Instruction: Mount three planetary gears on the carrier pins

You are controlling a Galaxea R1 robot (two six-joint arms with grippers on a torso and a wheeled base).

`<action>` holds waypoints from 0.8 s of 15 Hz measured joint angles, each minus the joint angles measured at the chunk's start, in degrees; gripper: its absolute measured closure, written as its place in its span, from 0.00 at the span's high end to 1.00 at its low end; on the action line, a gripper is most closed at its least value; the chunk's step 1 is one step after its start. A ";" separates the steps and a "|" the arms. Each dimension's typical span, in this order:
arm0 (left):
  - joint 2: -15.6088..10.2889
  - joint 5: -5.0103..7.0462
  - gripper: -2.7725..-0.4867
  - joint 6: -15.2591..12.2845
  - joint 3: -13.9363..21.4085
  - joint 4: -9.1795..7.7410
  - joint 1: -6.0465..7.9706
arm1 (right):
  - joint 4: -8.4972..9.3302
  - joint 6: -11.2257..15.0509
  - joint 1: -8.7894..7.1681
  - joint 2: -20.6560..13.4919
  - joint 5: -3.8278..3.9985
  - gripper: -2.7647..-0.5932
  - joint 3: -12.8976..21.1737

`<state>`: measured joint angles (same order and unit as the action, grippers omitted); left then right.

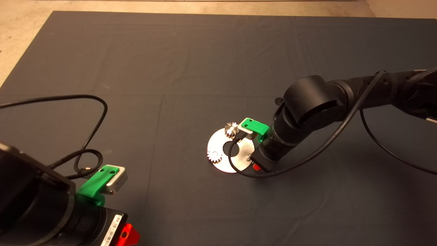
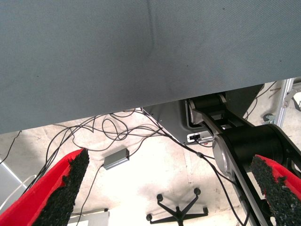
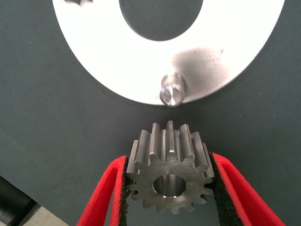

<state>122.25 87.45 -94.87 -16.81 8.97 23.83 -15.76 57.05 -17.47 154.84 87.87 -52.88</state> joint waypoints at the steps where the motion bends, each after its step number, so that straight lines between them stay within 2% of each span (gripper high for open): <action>1: 0.00 0.00 0.87 0.00 0.00 0.00 0.00 | 0.11 0.00 0.00 0.59 0.00 0.18 -0.64; 9: 0.00 0.00 0.87 0.00 0.00 0.00 0.00 | 0.33 -0.09 -0.02 2.99 0.02 0.18 -4.86; 12: 0.00 0.00 0.87 0.00 0.00 0.00 0.00 | 0.35 -0.24 -0.52 3.49 -0.02 0.18 -6.01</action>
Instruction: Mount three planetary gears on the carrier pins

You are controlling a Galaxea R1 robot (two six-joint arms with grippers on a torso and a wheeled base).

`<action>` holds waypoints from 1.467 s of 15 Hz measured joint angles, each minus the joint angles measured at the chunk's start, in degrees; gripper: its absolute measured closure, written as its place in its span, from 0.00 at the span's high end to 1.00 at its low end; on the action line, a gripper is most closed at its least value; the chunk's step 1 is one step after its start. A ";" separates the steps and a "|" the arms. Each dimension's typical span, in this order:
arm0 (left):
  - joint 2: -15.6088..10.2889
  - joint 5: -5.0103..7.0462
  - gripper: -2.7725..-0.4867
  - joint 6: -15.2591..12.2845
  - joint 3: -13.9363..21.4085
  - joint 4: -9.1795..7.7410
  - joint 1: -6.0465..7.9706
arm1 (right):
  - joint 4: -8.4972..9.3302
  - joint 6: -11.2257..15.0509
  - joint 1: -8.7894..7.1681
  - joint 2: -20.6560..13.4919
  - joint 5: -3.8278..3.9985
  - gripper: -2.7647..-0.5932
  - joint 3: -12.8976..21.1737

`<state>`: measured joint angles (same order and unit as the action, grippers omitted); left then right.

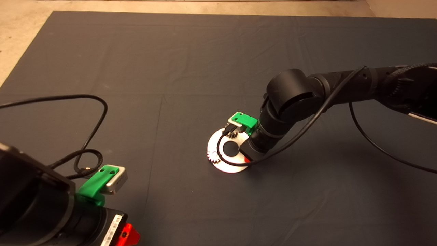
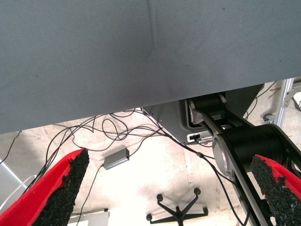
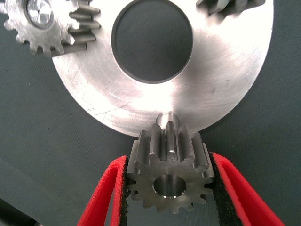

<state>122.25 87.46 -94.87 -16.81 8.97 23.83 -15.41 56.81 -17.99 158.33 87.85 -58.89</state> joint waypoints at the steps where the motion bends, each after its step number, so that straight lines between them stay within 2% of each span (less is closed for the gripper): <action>1: 0.00 -0.02 0.87 0.00 0.00 0.00 0.00 | 0.00 0.00 0.00 0.13 0.04 0.17 -0.35; 22: 0.00 0.00 0.87 0.00 0.00 0.00 0.00 | -0.02 -0.09 -0.11 1.32 0.02 0.17 -0.98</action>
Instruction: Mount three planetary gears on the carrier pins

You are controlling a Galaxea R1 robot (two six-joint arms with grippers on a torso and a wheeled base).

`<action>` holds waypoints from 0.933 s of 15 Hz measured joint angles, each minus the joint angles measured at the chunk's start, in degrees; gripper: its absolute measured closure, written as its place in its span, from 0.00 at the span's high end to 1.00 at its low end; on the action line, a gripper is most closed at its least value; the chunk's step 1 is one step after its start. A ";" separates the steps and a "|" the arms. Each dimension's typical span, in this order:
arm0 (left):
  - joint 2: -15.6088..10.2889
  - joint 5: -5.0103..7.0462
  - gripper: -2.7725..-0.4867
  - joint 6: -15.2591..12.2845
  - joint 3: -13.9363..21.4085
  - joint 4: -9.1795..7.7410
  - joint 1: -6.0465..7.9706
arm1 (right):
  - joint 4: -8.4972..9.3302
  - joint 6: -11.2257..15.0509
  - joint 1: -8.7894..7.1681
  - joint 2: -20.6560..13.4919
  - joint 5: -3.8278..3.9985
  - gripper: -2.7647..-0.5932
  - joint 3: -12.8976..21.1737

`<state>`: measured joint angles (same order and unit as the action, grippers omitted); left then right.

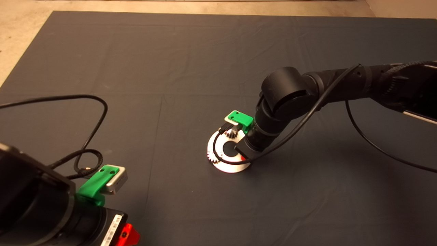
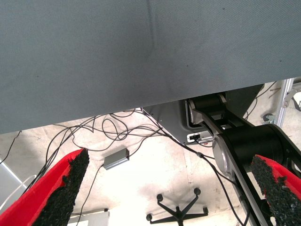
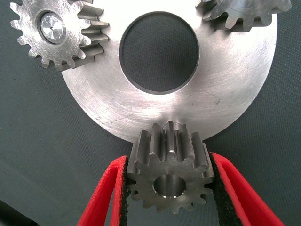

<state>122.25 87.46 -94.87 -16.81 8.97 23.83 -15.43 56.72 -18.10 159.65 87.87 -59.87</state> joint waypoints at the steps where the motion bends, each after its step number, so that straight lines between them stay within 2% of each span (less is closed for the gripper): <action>1: 0.00 0.00 0.87 0.00 0.00 0.00 0.00 | 0.00 -0.02 0.00 0.01 0.00 0.17 0.00; 14: 0.00 0.00 0.87 0.07 0.00 0.00 0.00 | -0.11 -0.09 0.00 -0.13 0.00 0.17 0.00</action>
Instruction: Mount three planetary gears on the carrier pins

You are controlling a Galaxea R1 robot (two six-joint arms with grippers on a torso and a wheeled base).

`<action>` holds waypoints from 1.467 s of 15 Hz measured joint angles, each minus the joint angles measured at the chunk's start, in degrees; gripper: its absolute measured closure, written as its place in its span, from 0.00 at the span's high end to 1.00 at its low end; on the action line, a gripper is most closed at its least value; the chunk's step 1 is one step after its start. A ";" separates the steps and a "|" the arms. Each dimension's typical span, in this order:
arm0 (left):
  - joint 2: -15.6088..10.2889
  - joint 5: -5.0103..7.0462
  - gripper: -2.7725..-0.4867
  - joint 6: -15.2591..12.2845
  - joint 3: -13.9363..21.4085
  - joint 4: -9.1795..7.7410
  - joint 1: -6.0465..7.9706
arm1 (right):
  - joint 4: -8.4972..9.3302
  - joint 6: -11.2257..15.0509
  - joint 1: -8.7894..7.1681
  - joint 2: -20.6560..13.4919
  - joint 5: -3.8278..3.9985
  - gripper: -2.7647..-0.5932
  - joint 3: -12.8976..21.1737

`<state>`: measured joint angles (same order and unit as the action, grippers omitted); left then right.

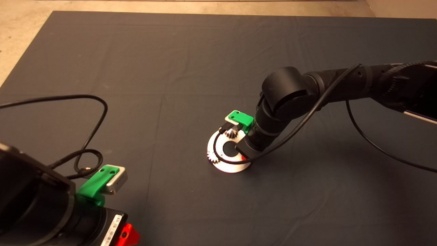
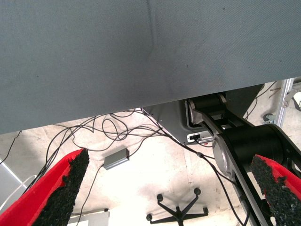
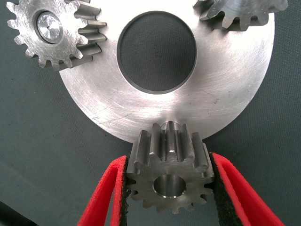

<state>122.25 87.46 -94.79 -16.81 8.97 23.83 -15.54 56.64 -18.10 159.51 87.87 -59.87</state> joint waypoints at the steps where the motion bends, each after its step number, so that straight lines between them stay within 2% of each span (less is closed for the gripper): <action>1: 0.00 0.00 0.87 -0.02 0.00 0.00 0.00 | -0.02 0.00 -0.02 0.00 0.00 0.17 0.00; 22: 0.00 0.00 0.87 0.00 0.00 0.00 0.00 | -0.05 0.00 0.00 -0.15 0.02 0.17 0.02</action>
<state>122.25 87.46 -94.79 -16.81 8.97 23.83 -15.59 56.64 -18.10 159.36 87.89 -59.84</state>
